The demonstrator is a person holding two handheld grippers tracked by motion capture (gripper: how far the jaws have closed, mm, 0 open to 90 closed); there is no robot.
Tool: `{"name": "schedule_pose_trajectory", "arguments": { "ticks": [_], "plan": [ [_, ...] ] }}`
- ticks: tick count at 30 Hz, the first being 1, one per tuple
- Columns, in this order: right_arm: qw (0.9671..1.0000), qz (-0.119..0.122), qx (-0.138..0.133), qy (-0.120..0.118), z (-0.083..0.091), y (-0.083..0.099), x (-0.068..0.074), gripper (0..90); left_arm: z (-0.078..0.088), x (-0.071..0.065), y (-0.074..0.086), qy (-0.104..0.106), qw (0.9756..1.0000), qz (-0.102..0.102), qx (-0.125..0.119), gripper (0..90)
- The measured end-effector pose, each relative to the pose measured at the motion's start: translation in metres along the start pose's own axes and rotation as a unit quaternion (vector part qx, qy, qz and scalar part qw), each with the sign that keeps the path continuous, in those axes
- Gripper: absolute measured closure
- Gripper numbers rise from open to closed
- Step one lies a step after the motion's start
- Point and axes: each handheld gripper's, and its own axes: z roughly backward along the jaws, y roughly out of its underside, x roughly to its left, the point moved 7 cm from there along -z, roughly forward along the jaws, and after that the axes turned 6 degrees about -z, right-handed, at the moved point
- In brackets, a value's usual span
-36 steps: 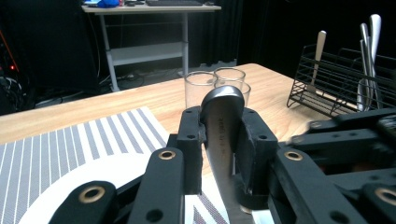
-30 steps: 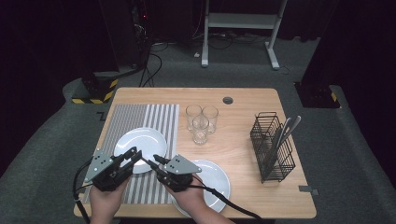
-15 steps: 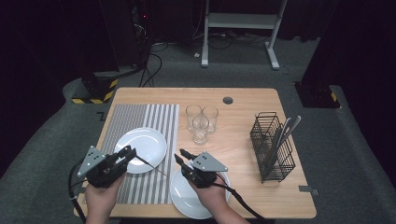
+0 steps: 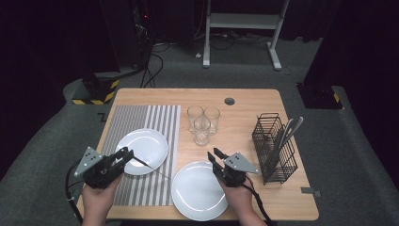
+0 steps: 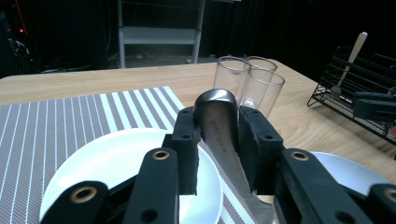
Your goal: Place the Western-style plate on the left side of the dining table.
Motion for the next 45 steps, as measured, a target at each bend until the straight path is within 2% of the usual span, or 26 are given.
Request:
{"name": "schedule_pose_trajectory", "arguments": {
  "ticks": [5, 12, 14, 20, 25, 33, 36, 41, 45],
  "plan": [
    [0.9995, -0.005, 0.011, 0.030, 0.007, 0.013, -0.024, 67.6, 0.001, 0.006, 0.005, 0.001, 0.9999, 0.010, -0.002, 68.6],
    [0.9978, 0.001, 0.020, 0.063, 0.010, 0.028, -0.043, 67.0, 0.002, 0.012, 0.010, -0.002, 0.9998, 0.019, -0.007, 67.7],
    [0.9977, -0.001, 0.022, 0.065, 0.012, 0.031, -0.044, 66.5, 0.002, 0.013, 0.012, -0.003, 0.9997, 0.021, -0.008, 67.6],
    [0.9963, 0.017, 0.026, 0.080, 0.012, 0.034, -0.046, 64.4, 0.003, 0.016, 0.016, -0.007, 0.9995, 0.031, -0.010, 67.1],
    [0.9958, 0.001, 0.039, 0.083, 0.010, 0.042, -0.048, 64.1, 0.003, 0.018, 0.017, -0.007, 0.9995, 0.032, -0.006, 66.8],
    [0.9958, -0.001, 0.042, 0.081, 0.008, 0.045, -0.047, 63.2, 0.004, 0.023, 0.021, -0.011, 0.9993, 0.034, 0.000, 65.9],
    [0.9956, -0.005, 0.044, 0.083, 0.008, 0.046, -0.049, 62.9, 0.004, 0.025, 0.024, -0.022, 0.9993, 0.028, 0.006, 68.8],
    [0.9956, -0.011, 0.045, 0.082, 0.008, 0.047, -0.050, 62.9, 0.004, 0.028, 0.028, -0.021, 0.9988, 0.043, 0.002, 69.0],
    [0.9957, -0.011, 0.043, 0.081, 0.009, 0.046, -0.050, 62.7, 0.007, 0.027, 0.030, -0.023, 0.9990, 0.039, 0.000, 68.6]
  ]
}}
